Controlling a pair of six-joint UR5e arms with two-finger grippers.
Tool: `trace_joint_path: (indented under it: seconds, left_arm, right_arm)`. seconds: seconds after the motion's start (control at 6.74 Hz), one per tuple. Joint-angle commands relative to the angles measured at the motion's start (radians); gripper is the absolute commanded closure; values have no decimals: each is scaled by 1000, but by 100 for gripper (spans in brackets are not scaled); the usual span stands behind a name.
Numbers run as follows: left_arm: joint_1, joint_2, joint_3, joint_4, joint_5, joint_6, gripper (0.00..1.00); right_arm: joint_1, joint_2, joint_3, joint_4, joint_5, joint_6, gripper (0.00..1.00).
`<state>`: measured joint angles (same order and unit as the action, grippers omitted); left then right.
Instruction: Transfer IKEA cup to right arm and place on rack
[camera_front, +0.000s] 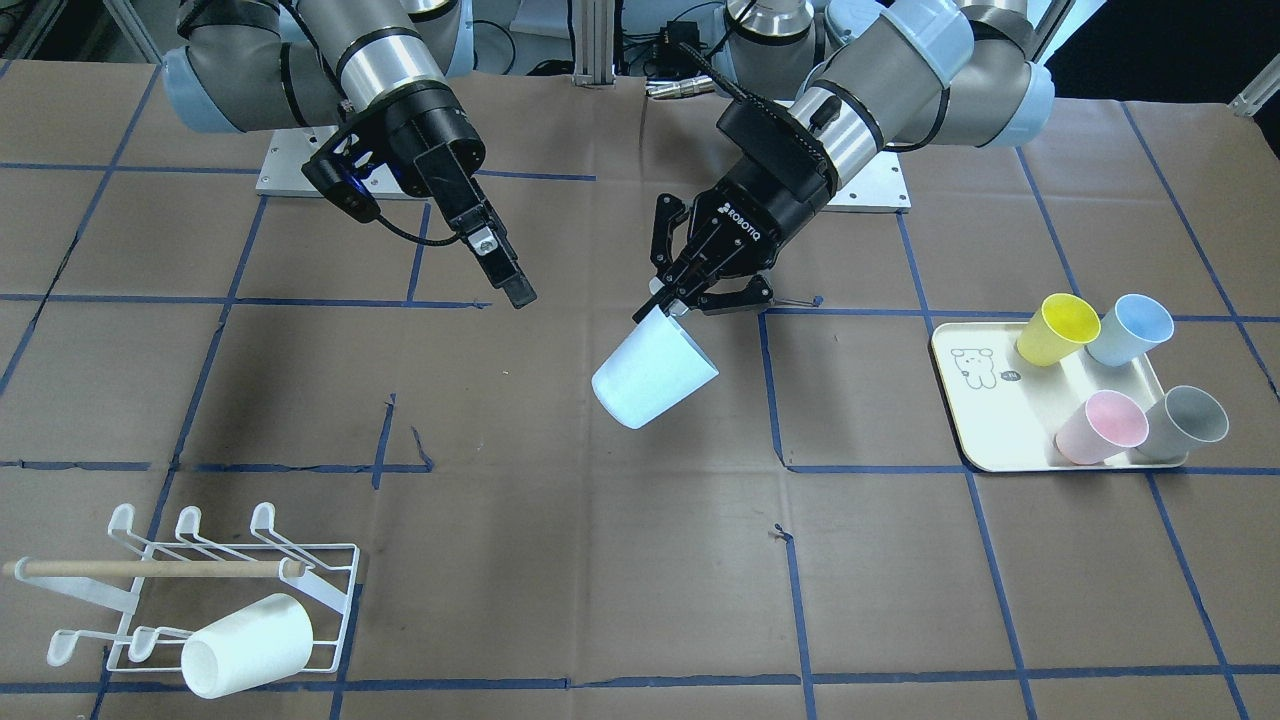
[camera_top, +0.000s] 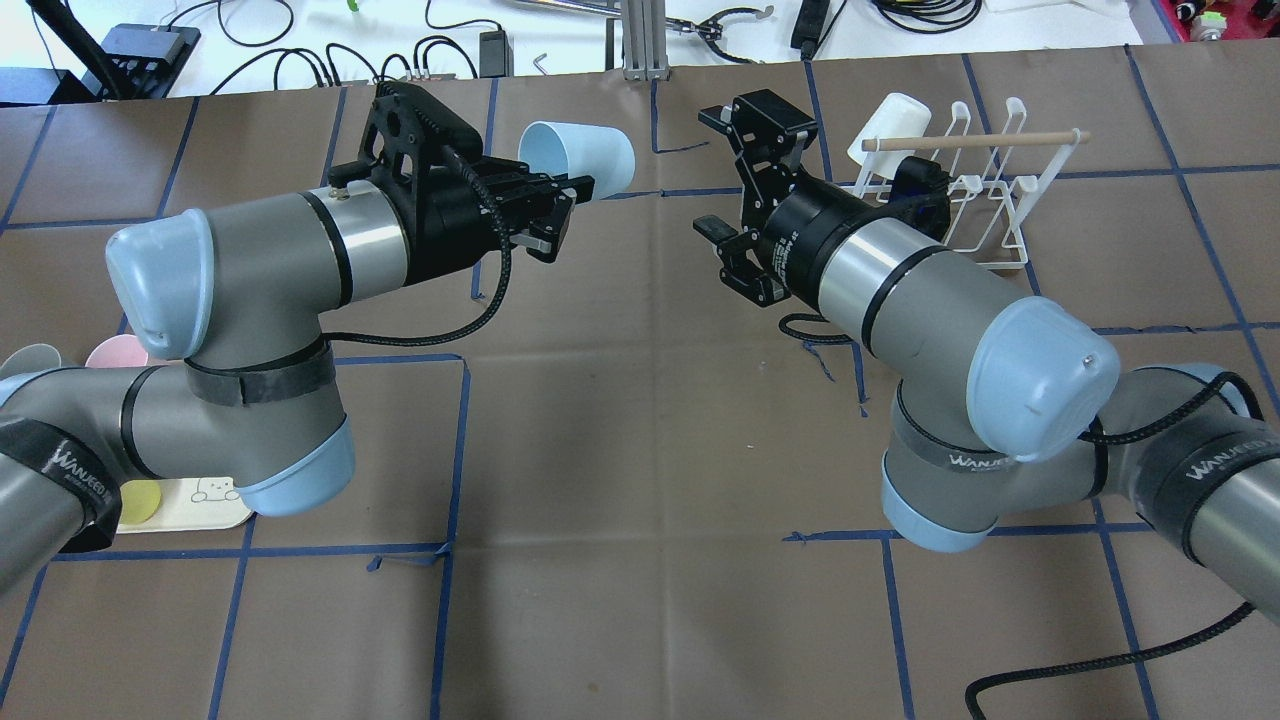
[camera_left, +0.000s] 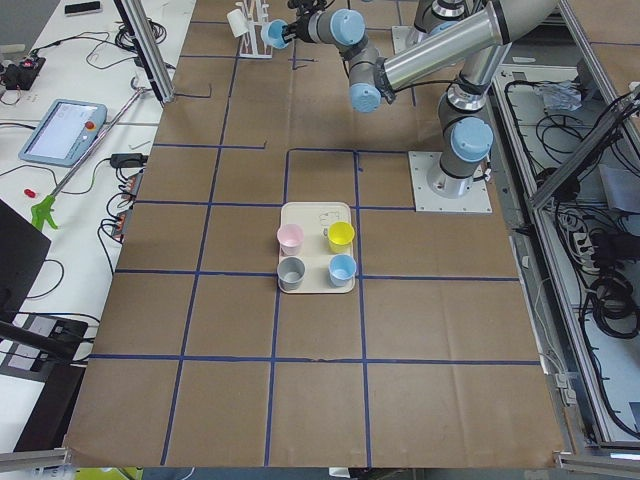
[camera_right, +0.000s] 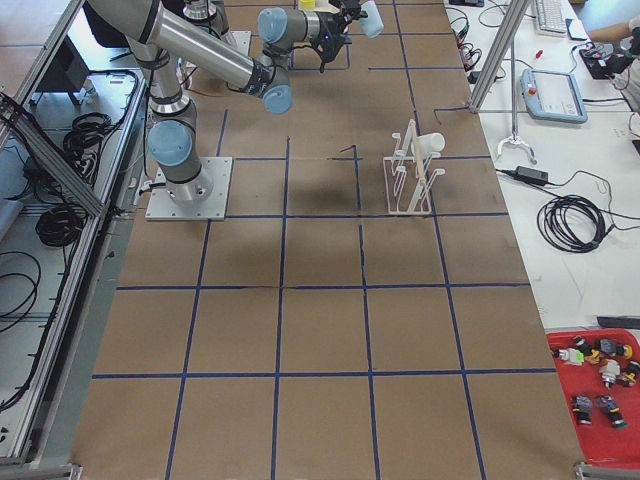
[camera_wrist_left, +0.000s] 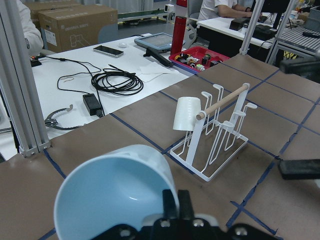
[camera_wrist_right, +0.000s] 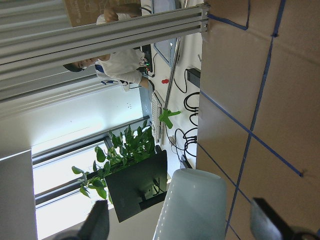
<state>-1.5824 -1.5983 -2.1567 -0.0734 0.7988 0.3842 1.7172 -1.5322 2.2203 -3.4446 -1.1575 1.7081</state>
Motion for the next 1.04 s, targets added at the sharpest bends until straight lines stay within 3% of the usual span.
trace_joint_path:
  seconds: [0.0, 0.89]
  left_arm:
    - [-8, 0, -29, 41, -59, -10, 100]
    - [-8, 8, -55, 73, -61, -18, 100]
  right_arm:
    - [2, 10, -2, 42, -1, 5, 1]
    - [68, 50, -53, 126, 1, 90, 1]
